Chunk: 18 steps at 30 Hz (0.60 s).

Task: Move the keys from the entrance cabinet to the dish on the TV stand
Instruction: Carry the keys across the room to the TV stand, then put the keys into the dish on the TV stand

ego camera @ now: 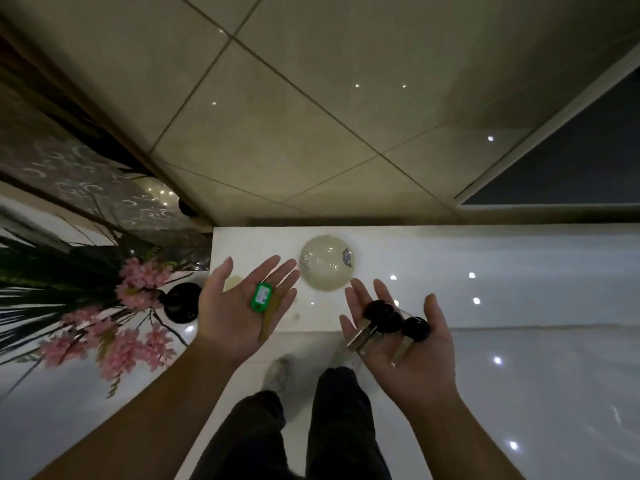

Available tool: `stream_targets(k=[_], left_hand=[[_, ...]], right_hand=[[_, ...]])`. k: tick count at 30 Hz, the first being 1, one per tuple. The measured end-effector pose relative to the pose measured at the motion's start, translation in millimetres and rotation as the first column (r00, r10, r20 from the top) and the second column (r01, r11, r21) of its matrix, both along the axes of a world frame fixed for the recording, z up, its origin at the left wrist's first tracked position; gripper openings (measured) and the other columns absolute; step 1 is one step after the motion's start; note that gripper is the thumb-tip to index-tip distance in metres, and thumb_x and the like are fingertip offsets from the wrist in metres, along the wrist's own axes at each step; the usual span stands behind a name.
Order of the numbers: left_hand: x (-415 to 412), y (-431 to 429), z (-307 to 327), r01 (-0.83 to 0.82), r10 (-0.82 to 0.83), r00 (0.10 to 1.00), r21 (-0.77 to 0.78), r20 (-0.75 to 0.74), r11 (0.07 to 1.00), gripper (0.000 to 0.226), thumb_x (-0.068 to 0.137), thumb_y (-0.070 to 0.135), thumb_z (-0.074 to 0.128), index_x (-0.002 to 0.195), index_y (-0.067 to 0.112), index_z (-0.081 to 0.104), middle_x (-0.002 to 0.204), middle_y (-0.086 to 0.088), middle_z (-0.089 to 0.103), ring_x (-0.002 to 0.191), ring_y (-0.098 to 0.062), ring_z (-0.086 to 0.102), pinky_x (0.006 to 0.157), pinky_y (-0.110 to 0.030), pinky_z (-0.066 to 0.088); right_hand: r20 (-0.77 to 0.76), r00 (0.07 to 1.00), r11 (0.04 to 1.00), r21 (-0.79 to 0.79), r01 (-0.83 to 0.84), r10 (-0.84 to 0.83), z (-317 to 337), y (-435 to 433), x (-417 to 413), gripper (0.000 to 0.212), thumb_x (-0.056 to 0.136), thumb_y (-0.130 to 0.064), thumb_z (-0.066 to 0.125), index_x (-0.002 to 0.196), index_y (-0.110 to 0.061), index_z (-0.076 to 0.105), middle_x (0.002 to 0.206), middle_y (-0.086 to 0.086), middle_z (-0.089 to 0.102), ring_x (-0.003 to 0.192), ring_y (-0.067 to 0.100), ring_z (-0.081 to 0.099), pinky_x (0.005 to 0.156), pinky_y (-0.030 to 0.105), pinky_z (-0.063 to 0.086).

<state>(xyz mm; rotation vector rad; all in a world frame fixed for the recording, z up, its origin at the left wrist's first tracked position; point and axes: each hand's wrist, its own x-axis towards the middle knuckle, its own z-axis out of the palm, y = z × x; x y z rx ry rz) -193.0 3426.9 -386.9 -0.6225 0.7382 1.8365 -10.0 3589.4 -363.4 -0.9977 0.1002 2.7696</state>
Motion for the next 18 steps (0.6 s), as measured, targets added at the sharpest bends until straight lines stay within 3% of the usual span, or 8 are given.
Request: stream_targets(k=[4,7,11,14,18], left_hand=[[-8.4,36.2,-58.9,0.085,-0.103,0.993,-0.243,-0.061,0.966,0.040,0.095,0.010,0.046,0.133,0.002,0.055,0.135,-0.020,0.061,0.121,-0.032,0.061,0.104,-0.038,0.045],[-17.8,58.5,-113.4,0.121,-0.169,0.981,-0.386,-0.091,0.914,0.041,0.097,-0.003,0.038,0.136,0.004,0.050,0.131,-0.018,0.062,0.118,-0.031,0.061,0.096,-0.036,0.050],[-29.9,78.6,-193.7,0.167,-0.256,0.960,-0.500,-0.115,0.850,0.036,0.097,-0.004,0.044,0.129,0.005,0.055,0.122,-0.016,0.066,0.106,-0.028,0.067,0.093,-0.038,0.052],[-32.1,88.4,-240.3,0.211,-0.302,0.949,-0.521,-0.096,0.827,0.022,0.095,0.007,0.055,0.116,0.009,0.061,0.118,-0.014,0.066,0.107,-0.028,0.066,0.092,-0.040,0.053],[-27.5,97.1,-283.5,0.229,-0.295,0.954,-0.498,-0.056,0.836,0.032,0.094,0.019,0.054,0.124,0.006,0.059,0.123,-0.015,0.067,0.109,-0.027,0.068,0.087,-0.038,0.053]], right_hand=[[-0.002,0.999,0.998,0.039,-0.046,0.046,-49.9,48.3,-9.2,0.067,0.089,-0.056,0.053,0.137,-0.009,0.054,0.145,0.023,0.051,0.133,0.039,0.050,0.107,0.057,0.037],[0.051,0.995,0.993,0.073,-0.089,0.086,-99.9,70.0,-14.6,0.064,0.090,-0.055,0.050,0.133,-0.009,0.058,0.144,0.022,0.053,0.132,0.038,0.051,0.105,0.056,0.040],[0.195,0.972,0.985,0.091,-0.149,0.129,-175.7,79.6,-25.1,0.064,0.089,-0.059,0.049,0.129,-0.011,0.062,0.139,0.019,0.059,0.125,0.034,0.059,0.100,0.052,0.044],[0.333,0.924,0.973,0.062,-0.222,0.190,-232.4,79.5,-40.6,0.066,0.085,-0.064,0.051,0.121,-0.012,0.068,0.129,0.017,0.067,0.113,0.031,0.068,0.093,0.048,0.046],[0.463,0.845,0.935,0.088,-0.344,0.267,-292.0,83.7,-70.6,0.067,0.088,-0.066,0.047,0.123,-0.012,0.066,0.115,0.015,0.072,0.103,0.028,0.072,0.090,0.047,0.047]])
